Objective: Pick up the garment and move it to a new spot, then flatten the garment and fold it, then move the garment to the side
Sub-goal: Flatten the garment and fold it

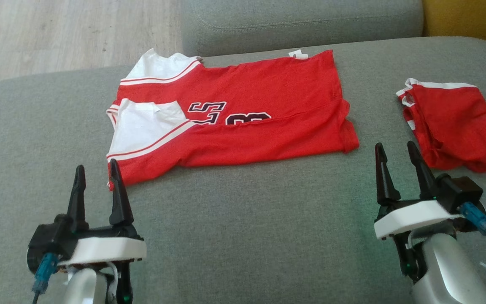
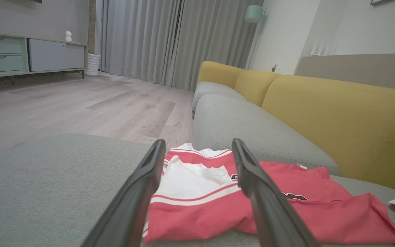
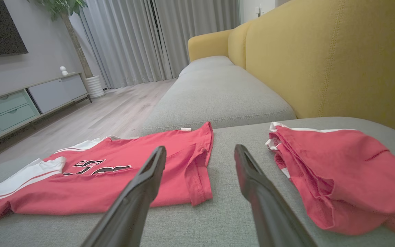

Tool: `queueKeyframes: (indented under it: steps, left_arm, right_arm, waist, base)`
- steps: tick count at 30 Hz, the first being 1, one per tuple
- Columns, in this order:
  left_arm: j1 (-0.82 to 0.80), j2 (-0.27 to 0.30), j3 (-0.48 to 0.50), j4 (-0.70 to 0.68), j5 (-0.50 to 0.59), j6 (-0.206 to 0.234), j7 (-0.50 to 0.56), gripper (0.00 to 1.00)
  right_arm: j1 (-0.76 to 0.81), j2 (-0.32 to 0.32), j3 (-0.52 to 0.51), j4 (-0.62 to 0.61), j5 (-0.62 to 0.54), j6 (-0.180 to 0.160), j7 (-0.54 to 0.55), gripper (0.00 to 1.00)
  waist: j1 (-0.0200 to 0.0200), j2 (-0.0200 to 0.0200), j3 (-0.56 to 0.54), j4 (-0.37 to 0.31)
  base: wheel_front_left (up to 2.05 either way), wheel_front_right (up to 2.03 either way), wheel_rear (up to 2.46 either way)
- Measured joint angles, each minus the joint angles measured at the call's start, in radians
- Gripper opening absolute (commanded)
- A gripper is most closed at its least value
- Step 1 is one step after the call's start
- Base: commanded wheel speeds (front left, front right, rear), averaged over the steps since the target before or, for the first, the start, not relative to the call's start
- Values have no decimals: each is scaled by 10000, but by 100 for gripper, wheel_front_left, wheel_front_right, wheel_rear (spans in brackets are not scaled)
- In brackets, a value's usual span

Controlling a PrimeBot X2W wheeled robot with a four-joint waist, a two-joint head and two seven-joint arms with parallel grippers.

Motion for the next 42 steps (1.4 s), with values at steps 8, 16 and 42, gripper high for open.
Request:
queueKeyframes:
  steps: [8,16,42]
  left_arm:
    - [-308,-10,10,1204,161,247,2,100]
    - [-2067,128,226,4017,176,696,711,100]
    - [-5447,1122,-263,8264,382,447,3605,10]
  right_arm:
    - [63,33,232,-372,188,0,0,100]
    - [-127,36,368,-522,397,0,0,100]
    - [-759,38,748,-890,907,0,0,100]
  waist:
    - [1,0,175,-234]
    - [2,0,608,-418]
    - [1,0,1569,-871]
  base:
    - [0,0,0]
    - [0,0,0]
    - [0,0,0]
